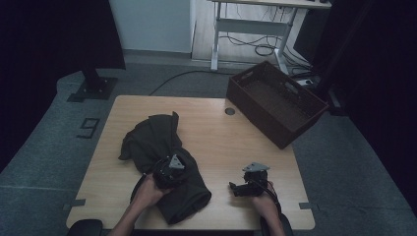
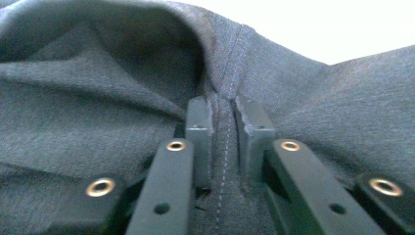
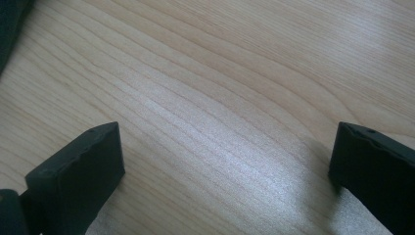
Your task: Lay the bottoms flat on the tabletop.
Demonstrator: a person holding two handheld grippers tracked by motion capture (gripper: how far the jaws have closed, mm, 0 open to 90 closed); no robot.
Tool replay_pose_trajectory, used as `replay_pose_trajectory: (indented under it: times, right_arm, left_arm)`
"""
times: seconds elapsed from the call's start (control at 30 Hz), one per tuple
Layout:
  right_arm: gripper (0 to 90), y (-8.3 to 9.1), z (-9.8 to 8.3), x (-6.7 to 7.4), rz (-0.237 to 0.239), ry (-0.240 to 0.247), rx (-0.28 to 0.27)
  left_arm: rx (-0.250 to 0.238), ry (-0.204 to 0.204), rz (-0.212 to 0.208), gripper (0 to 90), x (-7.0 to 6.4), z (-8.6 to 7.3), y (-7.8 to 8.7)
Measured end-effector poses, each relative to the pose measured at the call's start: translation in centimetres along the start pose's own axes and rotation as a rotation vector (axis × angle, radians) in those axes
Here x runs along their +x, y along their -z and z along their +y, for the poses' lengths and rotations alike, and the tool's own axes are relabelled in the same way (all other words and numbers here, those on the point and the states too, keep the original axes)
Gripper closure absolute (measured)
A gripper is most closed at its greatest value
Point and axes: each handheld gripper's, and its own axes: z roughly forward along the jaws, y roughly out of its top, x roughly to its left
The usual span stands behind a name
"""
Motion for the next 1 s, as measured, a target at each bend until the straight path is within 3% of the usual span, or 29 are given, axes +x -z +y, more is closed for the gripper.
replay_pose_trajectory:
  times: [0.17,0.3,0.43,0.6,0.73,1.0]
  right_arm:
    - [0.0,0.0,0.1,0.0,0.001,0.000,0.010]
    - [1.3,0.1,0.2,0.0,0.002,-0.001,0.018]
    - [11.1,0.3,0.4,0.0,0.010,0.001,0.022]
    - [14.5,0.4,0.9,0.4,0.046,-0.008,0.033]
    - [14.5,0.7,1.5,1.7,0.128,0.009,0.011]
    - [15.3,0.9,2.4,5.4,0.288,0.060,-0.020]
  left_arm:
    - [-0.095,0.029,-0.043,83.2,0.8,0.3,2.2]
    - [-0.142,0.008,-0.016,83.2,0.9,0.9,4.9]
    - [-0.174,0.007,0.019,83.1,0.9,0.8,7.0]
    - [-0.186,0.079,-0.017,83.0,1.7,-1.0,6.9]
    - [-0.182,0.124,-0.055,82.9,2.4,-2.0,6.1]
    - [-0.140,0.098,-0.033,82.5,2.0,-2.6,4.6]
